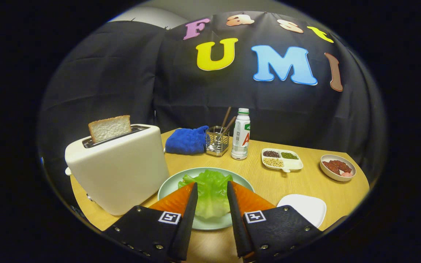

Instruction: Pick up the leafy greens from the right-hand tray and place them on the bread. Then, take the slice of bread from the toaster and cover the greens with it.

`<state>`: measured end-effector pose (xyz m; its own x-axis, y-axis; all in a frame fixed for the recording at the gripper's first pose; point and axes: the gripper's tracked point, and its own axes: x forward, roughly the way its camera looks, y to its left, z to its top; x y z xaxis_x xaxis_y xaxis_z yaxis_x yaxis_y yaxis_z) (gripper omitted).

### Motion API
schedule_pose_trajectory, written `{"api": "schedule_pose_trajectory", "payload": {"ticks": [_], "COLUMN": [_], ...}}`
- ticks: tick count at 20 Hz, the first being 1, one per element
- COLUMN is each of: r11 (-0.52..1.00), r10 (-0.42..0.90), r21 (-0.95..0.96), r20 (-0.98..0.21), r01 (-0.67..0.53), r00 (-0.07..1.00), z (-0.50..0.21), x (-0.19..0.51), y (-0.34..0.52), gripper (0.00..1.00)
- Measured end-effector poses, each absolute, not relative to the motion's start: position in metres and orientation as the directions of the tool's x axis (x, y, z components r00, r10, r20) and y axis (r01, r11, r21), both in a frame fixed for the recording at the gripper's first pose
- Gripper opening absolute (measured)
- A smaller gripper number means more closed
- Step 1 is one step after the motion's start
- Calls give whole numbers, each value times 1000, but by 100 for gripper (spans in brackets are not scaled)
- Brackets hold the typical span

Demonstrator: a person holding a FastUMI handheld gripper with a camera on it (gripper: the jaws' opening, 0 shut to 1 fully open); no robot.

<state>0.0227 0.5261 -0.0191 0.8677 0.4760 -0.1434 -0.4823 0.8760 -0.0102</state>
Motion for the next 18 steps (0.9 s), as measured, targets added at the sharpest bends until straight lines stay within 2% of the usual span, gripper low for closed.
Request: {"api": "schedule_pose_trajectory", "payload": {"ticks": [5,7,9,12,18], "r11": [909,939,947,933,920], "r10": [417,345,322,359,391], "r21": [7,27,41,39,72], "r20": [-74,-77,-89,-110,-70], "r01": [-418,-343,-319,-357,-386], "r00": [906,936,943,927,918], "z": [0,2,2,4,25], "x": [12,11,4,-11,-38], "y": [511,504,510,527,560], "gripper": [49,49,49,49,49]}}
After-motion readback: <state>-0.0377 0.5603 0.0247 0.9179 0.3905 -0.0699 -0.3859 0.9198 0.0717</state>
